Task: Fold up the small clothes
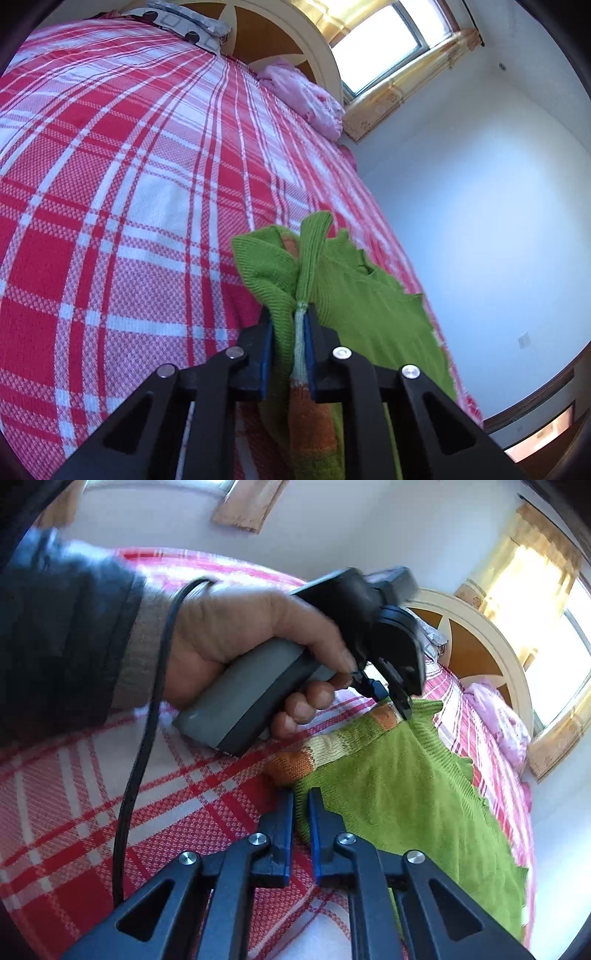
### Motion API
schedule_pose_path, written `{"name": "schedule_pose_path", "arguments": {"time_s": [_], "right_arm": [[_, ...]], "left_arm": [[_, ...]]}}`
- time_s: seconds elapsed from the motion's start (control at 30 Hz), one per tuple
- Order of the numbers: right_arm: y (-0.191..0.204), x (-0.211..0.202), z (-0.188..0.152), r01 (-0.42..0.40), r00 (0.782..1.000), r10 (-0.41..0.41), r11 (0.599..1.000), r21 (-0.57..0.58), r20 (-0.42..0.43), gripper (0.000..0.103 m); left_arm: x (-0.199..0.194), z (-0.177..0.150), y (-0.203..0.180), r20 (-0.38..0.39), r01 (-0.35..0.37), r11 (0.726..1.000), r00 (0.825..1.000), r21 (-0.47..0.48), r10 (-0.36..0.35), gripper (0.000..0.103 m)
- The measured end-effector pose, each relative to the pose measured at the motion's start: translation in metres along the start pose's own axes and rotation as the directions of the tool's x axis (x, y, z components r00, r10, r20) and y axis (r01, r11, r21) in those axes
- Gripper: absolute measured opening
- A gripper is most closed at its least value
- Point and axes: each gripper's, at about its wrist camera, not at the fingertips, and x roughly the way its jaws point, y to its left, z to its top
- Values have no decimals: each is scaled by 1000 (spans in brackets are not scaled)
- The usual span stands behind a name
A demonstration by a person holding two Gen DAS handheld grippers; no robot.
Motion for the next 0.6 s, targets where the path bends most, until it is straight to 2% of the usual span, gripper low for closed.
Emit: {"name": "schedule_pose_path", "arguments": {"time_s": [0.13, 0.3, 0.6], "right_arm": [[-24, -14, -3, -47, 998, 43, 993, 109, 44, 6], [-52, -33, -12, -54, 994, 36, 982, 183, 100, 5], [-95, -60, -30, -61, 987, 14, 953, 295, 159, 5]], "left_arm": [[-5, 0, -5, 7, 46, 998, 999, -40, -46, 14], [-4, 5, -23, 22, 79, 995, 997, -62, -78, 14], [8, 18, -73, 40, 114, 994, 993, 4, -114, 13]]}}
